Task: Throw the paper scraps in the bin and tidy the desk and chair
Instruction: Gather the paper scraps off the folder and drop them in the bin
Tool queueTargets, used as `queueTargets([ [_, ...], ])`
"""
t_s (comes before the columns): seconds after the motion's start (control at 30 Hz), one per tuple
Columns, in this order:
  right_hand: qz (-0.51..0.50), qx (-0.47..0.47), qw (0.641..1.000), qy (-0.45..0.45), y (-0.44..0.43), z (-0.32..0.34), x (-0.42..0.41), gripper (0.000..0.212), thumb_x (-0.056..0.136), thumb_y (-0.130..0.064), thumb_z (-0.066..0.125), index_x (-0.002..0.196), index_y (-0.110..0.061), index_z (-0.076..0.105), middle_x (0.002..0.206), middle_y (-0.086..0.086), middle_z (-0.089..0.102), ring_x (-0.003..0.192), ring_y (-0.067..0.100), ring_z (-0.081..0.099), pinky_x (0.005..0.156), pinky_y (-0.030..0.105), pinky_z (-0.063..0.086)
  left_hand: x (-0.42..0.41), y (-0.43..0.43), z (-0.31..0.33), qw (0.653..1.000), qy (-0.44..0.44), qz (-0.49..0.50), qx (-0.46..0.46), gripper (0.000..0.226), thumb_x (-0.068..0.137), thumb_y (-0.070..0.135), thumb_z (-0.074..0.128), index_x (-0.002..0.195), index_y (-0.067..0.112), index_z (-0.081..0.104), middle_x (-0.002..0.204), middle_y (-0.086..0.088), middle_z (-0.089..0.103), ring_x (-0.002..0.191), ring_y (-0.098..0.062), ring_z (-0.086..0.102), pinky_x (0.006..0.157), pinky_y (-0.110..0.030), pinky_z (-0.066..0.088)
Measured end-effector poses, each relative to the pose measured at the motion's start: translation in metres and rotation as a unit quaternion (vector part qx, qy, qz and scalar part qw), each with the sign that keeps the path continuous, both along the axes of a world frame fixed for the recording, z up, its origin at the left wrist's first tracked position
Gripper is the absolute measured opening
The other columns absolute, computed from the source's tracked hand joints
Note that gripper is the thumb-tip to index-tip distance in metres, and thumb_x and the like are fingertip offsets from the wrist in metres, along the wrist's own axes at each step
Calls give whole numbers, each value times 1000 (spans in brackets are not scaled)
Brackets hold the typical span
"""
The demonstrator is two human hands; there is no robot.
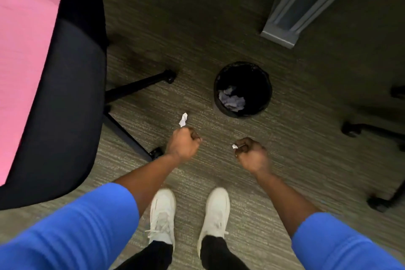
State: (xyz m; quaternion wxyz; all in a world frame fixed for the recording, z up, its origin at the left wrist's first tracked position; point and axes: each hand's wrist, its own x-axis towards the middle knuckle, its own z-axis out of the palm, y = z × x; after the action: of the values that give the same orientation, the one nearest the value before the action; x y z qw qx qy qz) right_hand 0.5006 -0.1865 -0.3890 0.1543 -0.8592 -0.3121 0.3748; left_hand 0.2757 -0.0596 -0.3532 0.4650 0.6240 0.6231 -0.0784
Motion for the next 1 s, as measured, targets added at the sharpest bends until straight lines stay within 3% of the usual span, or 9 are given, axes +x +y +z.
queueTargets([
  [0.1, 40, -28, 999, -8, -4, -25, 3, 8, 78, -42, 61, 82, -40, 68, 91, -6, 82, 88, 21, 77, 83, 36, 60, -3, 4, -40, 999, 33, -34, -1, 40, 75, 54, 58, 86, 18, 72, 89, -7, 77, 83, -27, 73, 78, -34, 61],
  [0.2, 41, -33, 998, -21, -11, -67, 15, 8, 85, -27, 79, 86, -29, 71, 84, -5, 81, 85, 20, 78, 81, 31, 57, 8, 15, -78, 995, 51, -88, 4, 58, 87, 43, 54, 137, 17, 66, 99, -10, 75, 94, -24, 72, 74, -20, 53],
  [0.3, 66, -7, 996, -65, -20, -112, 24, 10, 84, -25, 82, 87, -27, 72, 88, 0, 82, 88, 26, 77, 78, 30, 53, 11, 24, -130, 986, 90, -129, 56, 34, 91, 37, 54, 106, 15, 76, 119, -16, 77, 106, -35, 72, 84, -33, 55],
  [0.37, 92, 14, 990, -105, -31, -139, 28, 12, 87, -31, 82, 90, -22, 74, 90, 3, 81, 87, 29, 76, 74, 29, 51, 9, 21, -168, 982, 105, -138, 72, 43, 87, 38, 59, 117, 11, 73, 129, -17, 74, 110, -36, 72, 91, -37, 57],
  [0.5, 135, -12, 977, -162, -37, -182, 33, 29, 94, -51, 70, 103, -23, 72, 100, 9, 75, 93, 34, 73, 77, 36, 55, -4, 25, -232, 969, 130, -154, 141, 93, 84, 31, 77, 161, 3, 34, 137, -24, 60, 129, -43, 55, 110, -46, 43],
  [0.67, 134, 8, 968, -213, -41, -213, 30, 33, 96, -50, 68, 108, -19, 68, 104, 12, 67, 99, 37, 68, 78, 45, 59, -14, 27, -270, 961, 150, -143, 185, 78, 84, 41, 80, 143, 2, 46, 134, -24, 53, 129, -43, 46, 111, -50, 40],
  [0.8, 129, 27, 967, -217, -44, -226, 29, 25, 95, -46, 68, 103, -23, 68, 102, 8, 68, 96, 35, 68, 75, 44, 59, -16, 25, -273, 971, 63, -106, 206, 68, 89, 17, 78, 146, 4, 44, 137, -24, 51, 125, -43, 56, 105, -52, 51],
  [0.9, 132, 11, 967, -220, -42, -232, 29, 24, 98, -44, 64, 98, -22, 73, 99, 7, 71, 93, 34, 72, 75, 41, 59, -18, 28, -277, 963, 27, -101, 248, 25, 101, 20, 62, 123, 8, 62, 119, -18, 63, 107, -37, 65, 96, -51, 56],
  [1.0, 120, -1, 972, -204, -39, -226, 26, 18, 98, -36, 69, 98, -20, 78, 102, 11, 76, 94, 38, 74, 77, 38, 56, -21, 27, -277, 951, 25, -123, 282, 27, 108, 12, 49, 113, -1, 73, 113, -21, 71, 106, -41, 71, 101, -46, 55],
])
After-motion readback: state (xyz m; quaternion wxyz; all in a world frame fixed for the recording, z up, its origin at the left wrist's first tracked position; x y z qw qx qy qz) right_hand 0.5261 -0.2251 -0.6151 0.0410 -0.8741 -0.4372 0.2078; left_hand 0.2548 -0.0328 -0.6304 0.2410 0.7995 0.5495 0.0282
